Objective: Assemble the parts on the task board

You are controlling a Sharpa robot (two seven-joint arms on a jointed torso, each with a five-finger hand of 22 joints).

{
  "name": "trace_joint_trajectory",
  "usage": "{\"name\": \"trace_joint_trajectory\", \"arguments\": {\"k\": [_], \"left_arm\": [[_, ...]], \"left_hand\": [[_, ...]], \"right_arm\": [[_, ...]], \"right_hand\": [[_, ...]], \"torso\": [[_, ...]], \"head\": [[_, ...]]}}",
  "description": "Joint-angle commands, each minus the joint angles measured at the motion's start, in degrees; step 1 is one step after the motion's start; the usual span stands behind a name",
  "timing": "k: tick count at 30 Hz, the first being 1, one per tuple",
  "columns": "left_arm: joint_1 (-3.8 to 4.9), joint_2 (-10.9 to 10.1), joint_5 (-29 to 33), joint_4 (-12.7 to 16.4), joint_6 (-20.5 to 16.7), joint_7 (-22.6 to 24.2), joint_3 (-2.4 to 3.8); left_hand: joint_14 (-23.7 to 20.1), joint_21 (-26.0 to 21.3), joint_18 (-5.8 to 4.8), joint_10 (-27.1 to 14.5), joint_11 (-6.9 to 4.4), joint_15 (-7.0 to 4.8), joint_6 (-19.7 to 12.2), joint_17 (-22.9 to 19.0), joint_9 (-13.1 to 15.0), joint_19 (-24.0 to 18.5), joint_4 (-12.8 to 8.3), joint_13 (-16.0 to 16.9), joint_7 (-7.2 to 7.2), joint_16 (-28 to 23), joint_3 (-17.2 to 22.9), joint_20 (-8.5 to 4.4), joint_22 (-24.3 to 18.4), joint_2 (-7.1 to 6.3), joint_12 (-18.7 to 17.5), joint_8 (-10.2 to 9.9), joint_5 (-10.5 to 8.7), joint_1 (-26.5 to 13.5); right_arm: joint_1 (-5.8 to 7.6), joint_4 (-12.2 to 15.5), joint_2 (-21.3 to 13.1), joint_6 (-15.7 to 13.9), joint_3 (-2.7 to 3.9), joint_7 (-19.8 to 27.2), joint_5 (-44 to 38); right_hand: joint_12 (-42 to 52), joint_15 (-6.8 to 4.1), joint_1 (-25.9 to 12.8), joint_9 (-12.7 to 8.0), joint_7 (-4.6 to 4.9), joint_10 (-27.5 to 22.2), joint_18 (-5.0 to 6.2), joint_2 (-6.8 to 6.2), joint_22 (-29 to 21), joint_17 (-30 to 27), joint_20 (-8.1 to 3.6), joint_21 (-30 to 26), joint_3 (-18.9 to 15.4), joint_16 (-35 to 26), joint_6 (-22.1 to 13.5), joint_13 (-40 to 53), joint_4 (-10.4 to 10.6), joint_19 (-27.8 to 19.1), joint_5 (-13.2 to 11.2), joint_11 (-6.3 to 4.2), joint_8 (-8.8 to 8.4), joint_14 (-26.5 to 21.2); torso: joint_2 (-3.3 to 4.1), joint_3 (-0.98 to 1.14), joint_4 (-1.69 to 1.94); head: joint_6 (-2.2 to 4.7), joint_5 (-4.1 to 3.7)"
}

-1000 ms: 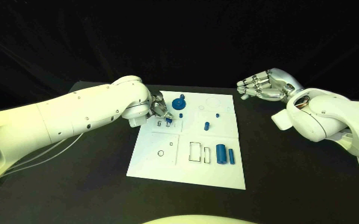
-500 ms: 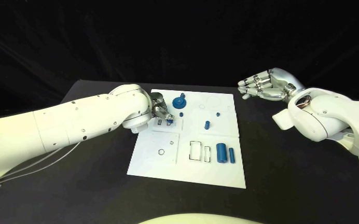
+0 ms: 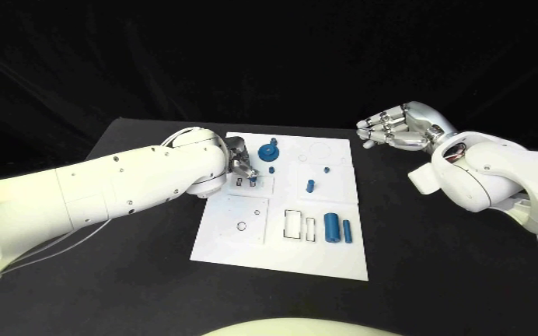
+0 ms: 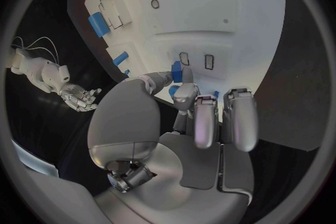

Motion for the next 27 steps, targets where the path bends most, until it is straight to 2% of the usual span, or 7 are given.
{"name": "trace_joint_trajectory", "arguments": {"k": [1, 12, 27], "left_arm": [[-0.07, 0.24, -3.13, -0.20, 1.71, -0.03, 0.03], [-0.52, 0.78, -3.40, -1.20, 3.11, -0.16, 0.02], [-1.03, 1.02, -2.94, -1.12, 4.85, 0.04, 0.01]], "left_hand": [[4.09, 0.23, -1.00, 0.58, -0.03, -0.40, 0.16, 8.38, 0.15, 0.41, -11.58, 0.74, -0.53, -0.16, 11.79, -0.15, 0.11, 0.39, 0.70, 0.25, 0.33, -0.31], [4.09, 0.27, -1.02, 0.84, -0.07, -0.43, 0.21, 8.40, 0.27, 0.46, -11.64, 1.25, -0.58, -0.15, 11.85, -0.18, 0.20, 0.28, 1.16, 0.35, 0.34, -0.48], [4.09, 0.33, -1.05, 0.99, -0.12, -0.47, 0.26, 8.38, 0.41, 0.51, -11.64, 1.56, -0.63, -0.17, 11.85, -0.20, 0.32, 0.12, 1.48, 0.46, 0.29, -0.79]], "right_arm": [[-0.07, 0.13, -0.03, 0.06, 0.01, 0.82, 0.34], [-0.14, 0.13, -0.07, -0.01, 0.01, 1.01, 0.34], [-0.21, 0.05, -0.03, 0.04, 0.01, 0.98, 0.34]], "right_hand": [[0.37, 0.12, -0.39, -0.07, 0.41, -0.32, 0.45, 0.26, -0.05, -0.08, 0.03, 0.14, 0.24, -0.05, 0.16, -0.07, 0.19, -0.45, 0.24, -0.08, -0.03, -0.46], [0.38, 0.11, -0.42, -0.07, 0.40, -0.32, 0.45, 0.30, -0.11, -0.10, 0.03, 0.15, 0.28, -0.04, 0.17, -0.09, 0.23, -0.46, 0.38, -0.09, -0.03, -0.46], [0.42, 0.11, -0.54, -0.06, 0.39, -0.29, 0.46, 0.37, -0.21, -0.14, 0.03, 0.17, 0.32, -0.02, 0.21, -0.11, 0.32, -0.44, 0.56, -0.10, 0.00, -0.43]], "torso": [[0.04, 0.00, 0.06], [0.01, 0.01, -0.01], [-0.04, 0.04, 0.04]], "head": [[-0.10, -0.24], [-0.41, -0.25], [-0.88, -0.23]]}}
